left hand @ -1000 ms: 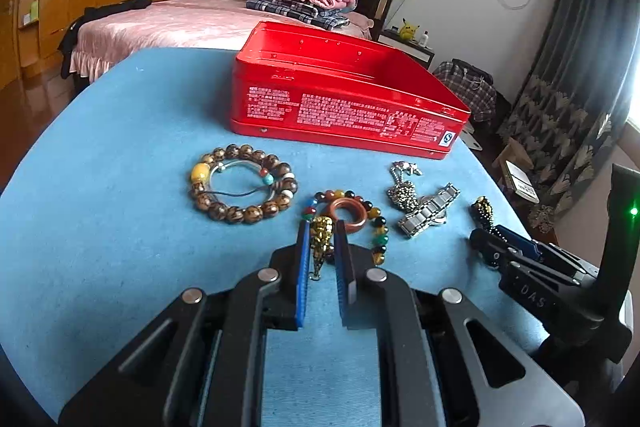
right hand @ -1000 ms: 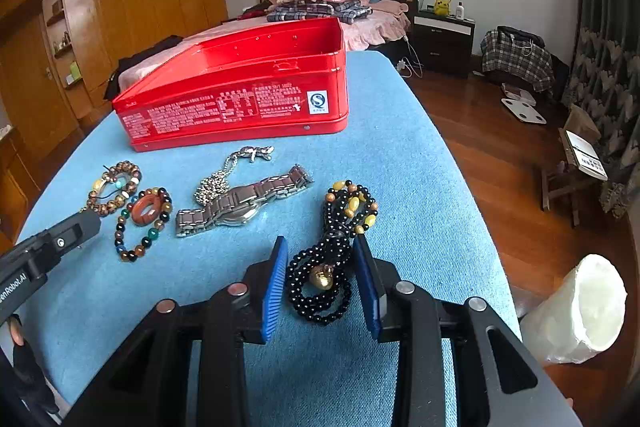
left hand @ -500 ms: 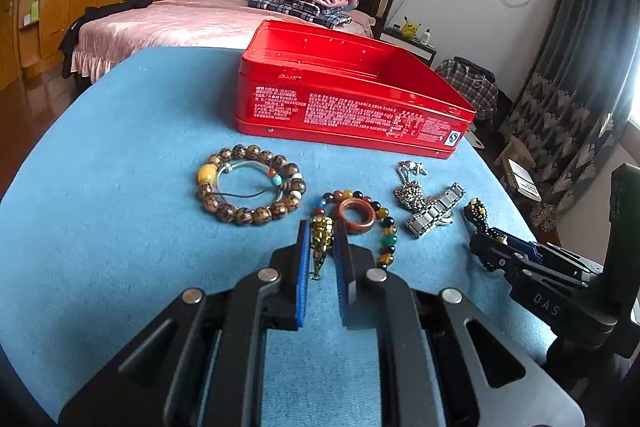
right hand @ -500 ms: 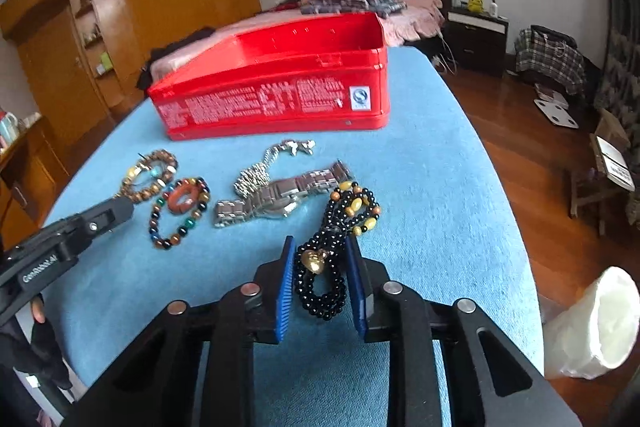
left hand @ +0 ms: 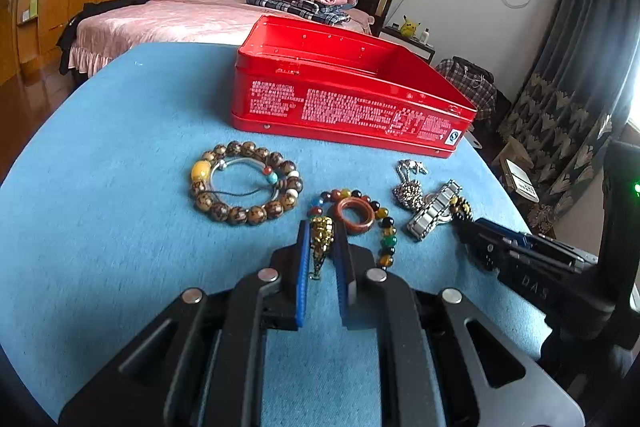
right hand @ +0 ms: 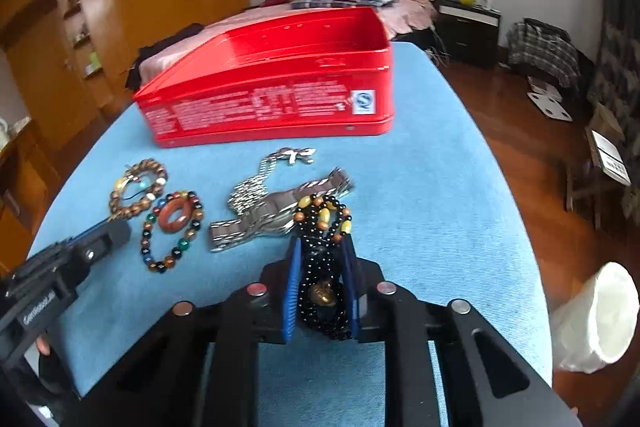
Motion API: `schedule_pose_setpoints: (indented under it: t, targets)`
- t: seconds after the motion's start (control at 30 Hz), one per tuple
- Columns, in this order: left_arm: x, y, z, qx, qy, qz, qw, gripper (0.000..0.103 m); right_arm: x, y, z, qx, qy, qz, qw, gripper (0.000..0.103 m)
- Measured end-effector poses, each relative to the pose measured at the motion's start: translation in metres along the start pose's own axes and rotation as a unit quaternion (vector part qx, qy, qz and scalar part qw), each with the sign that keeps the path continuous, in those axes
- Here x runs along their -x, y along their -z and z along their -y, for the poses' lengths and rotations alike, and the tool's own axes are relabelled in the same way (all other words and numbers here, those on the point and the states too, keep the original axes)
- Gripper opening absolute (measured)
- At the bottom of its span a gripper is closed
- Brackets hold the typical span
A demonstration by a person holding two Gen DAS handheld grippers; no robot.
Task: Organize jewelry
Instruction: 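Close the right gripper on the black bead necklace and lift while the left lifts the charm, then lower both held items into the red tin and open both grippers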
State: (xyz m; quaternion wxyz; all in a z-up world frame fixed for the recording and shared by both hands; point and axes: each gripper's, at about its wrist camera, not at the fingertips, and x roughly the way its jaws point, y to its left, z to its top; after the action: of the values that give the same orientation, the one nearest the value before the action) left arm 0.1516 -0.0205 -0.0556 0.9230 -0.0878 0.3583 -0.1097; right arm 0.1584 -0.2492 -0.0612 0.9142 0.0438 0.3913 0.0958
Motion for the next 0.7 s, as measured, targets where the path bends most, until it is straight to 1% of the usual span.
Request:
schedule_pose_setpoints:
  t: [0.23,0.37,0.53,0.7]
  targets:
    - [0.004,-0.006,-0.001,0.000,0.000,0.010,0.9999,0.010,0.011,-0.005,-0.007,0.013,-0.020,0.008,1.000,0.017]
    - [0.008,-0.012,0.001,0.000,0.001,0.018,0.9998,0.010,0.024,-0.012,-0.013,0.020,-0.028,0.023,0.999,0.017]
    - [0.013,-0.024,0.006,-0.003,0.002,0.033,0.9995,0.010,0.040,-0.030,-0.019,0.019,-0.046,0.045,0.998,0.017]
    - [0.015,-0.044,0.012,-0.008,0.003,0.051,0.9987,0.010,0.042,-0.052,-0.023,0.019,-0.055,0.059,0.997,0.017]
